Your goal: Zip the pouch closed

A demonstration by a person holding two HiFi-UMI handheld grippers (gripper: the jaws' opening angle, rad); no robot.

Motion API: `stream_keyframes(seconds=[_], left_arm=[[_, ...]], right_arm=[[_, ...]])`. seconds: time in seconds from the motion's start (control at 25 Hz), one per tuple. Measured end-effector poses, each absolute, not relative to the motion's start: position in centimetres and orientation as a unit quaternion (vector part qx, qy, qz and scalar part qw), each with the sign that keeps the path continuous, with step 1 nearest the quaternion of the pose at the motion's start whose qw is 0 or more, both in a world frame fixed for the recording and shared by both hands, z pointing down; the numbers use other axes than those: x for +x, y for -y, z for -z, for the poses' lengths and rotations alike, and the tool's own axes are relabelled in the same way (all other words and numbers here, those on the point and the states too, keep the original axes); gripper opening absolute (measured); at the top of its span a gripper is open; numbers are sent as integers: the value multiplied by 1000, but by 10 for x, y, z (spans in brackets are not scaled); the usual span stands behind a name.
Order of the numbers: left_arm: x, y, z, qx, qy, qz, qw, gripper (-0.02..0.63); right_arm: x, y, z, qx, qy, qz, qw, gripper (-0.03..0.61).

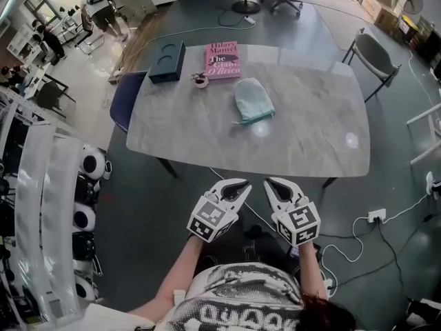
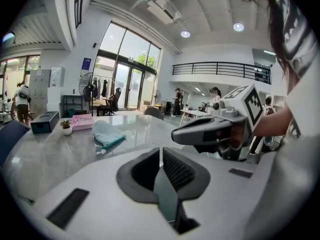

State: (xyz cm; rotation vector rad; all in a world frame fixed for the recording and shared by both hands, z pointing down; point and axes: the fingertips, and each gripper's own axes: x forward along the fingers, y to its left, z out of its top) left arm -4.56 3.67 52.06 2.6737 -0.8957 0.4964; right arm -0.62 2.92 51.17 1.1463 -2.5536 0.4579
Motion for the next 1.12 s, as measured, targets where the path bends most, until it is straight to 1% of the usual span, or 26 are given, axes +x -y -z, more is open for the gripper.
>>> stream_keyframes(seconds=[0.36, 1.12], left_arm=[[-48, -82, -506, 923, 322, -172, 121, 17], [-47, -108, -496, 921, 336, -167, 105, 15]], right_arm=[[-12, -70, -503, 386, 901, -143, 138, -2], [-20, -96, -497, 357, 916, -114, 143, -3]])
